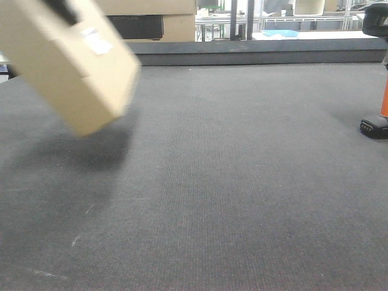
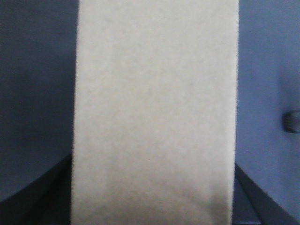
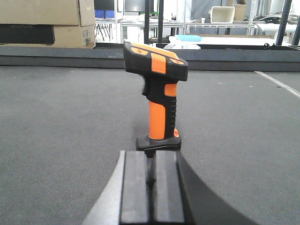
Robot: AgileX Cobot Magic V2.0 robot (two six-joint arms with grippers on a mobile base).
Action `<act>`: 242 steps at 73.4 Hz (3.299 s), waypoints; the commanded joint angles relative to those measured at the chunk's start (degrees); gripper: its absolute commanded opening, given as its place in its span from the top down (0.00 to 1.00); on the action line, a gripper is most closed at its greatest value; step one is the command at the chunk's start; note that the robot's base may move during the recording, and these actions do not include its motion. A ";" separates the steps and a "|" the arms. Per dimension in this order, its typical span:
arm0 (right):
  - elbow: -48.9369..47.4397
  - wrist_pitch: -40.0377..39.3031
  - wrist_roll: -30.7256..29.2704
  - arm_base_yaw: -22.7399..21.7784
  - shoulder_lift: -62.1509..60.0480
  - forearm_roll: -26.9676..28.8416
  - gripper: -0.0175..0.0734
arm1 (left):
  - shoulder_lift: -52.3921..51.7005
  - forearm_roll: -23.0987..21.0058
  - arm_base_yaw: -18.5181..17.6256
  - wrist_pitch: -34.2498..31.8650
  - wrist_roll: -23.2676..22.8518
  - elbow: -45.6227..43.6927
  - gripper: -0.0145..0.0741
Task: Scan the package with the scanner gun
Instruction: 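Grasp the cardboard box with the left gripper and lift it, then grasp the orange scanner gun handle with the right gripper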
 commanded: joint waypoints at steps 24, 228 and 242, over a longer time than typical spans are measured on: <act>-0.02 -0.86 -0.33 0.16 -0.09 -0.35 0.99 | 5.91 -1.94 -15.01 -10.42 -8.40 -0.44 0.96; -24.54 -62.65 33.25 -22.77 83.57 -44.54 0.99 | 8.57 -2.27 -14.77 -10.67 -8.44 -0.44 0.96; -24.54 -67.53 33.53 -22.77 89.80 -44.54 0.99 | 8.57 -2.16 -14.77 -10.20 -8.44 -0.44 0.96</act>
